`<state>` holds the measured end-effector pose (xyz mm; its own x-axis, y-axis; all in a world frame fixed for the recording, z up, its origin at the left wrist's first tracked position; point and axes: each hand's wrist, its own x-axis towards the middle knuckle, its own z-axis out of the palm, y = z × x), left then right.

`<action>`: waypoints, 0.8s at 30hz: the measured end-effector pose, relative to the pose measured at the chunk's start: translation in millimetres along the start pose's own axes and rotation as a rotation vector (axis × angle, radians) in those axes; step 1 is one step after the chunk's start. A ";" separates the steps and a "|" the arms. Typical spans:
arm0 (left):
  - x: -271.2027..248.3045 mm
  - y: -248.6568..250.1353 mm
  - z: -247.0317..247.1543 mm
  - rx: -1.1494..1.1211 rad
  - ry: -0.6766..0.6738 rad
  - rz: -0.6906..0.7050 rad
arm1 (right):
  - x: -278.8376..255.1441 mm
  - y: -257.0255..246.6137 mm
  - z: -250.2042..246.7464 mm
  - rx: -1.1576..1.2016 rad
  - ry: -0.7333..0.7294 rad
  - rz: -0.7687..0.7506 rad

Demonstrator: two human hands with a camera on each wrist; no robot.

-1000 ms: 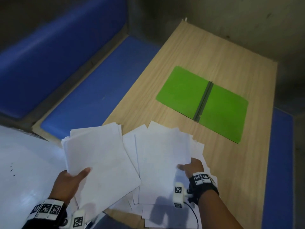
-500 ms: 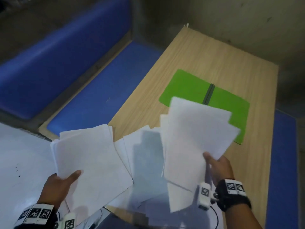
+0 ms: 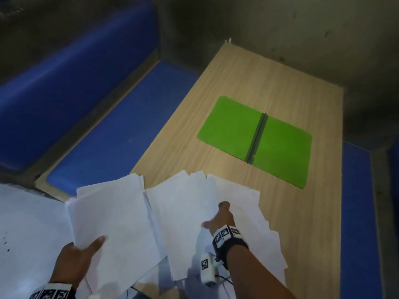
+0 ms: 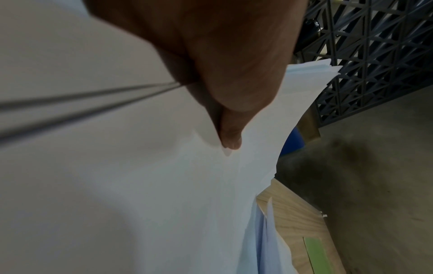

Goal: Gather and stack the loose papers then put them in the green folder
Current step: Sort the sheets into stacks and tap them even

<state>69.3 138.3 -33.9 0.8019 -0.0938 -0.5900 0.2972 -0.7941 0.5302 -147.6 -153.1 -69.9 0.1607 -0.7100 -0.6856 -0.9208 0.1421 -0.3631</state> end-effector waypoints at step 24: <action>-22.7 48.6 6.3 0.084 -0.027 0.104 | 14.1 103.5 -82.8 -0.303 0.336 0.015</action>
<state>62.3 98.0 1.4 0.8115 -0.1933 -0.5515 0.1679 -0.8267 0.5370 -270.1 -205.6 -64.9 0.0688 -0.9011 -0.4280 -0.9927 -0.0191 -0.1194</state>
